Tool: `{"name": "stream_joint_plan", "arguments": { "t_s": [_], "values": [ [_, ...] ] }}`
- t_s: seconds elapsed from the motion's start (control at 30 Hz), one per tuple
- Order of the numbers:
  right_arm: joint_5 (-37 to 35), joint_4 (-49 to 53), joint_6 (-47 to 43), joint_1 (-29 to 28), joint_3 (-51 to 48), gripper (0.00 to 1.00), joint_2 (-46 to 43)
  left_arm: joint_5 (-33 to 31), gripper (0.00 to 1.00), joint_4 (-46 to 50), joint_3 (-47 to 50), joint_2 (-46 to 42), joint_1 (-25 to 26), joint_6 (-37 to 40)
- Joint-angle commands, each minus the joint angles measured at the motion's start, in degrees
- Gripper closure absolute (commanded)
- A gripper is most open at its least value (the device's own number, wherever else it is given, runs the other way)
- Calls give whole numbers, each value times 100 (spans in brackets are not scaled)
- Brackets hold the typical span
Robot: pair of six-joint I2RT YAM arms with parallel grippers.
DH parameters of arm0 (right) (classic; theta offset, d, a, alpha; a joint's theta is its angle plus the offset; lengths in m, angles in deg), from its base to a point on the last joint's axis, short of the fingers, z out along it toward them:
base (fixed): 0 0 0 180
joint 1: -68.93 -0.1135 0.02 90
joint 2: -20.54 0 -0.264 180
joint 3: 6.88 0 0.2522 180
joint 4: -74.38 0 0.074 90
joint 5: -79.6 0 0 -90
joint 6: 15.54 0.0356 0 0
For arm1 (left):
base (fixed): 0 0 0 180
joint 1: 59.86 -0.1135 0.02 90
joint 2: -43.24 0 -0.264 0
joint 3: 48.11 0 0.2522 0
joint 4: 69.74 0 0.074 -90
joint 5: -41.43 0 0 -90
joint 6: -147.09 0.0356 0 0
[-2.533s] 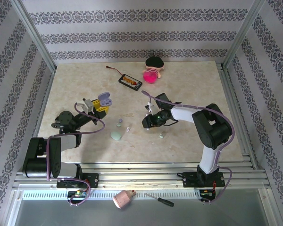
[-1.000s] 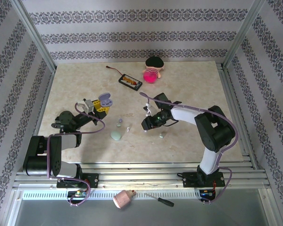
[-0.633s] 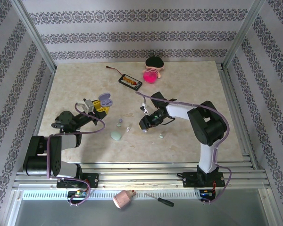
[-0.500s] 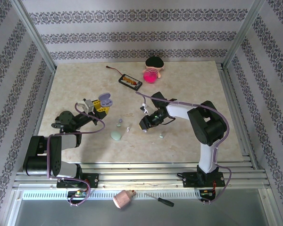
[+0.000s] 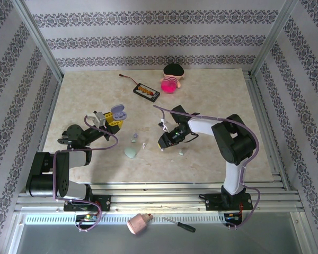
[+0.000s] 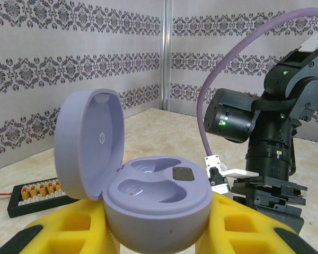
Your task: Insert the wireless bluetooth earbuds into the charging case
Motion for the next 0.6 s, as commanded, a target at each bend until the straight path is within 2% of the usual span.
{"name": "stream_joint_plan", "arguments": {
  "t_s": [0.0,0.33,0.57],
  "values": [
    [217,152,-64,-70,-43,69,-157,123,84,-362,-57,22,-35,-16],
    [408,-128,156,-86,-173,71,-175,123,84,-367,-67,39,-36,-24],
    [205,-62,234,-114,-120,72,-23,115,84,-359,-29,-11,-35,-16]
  ]
}}
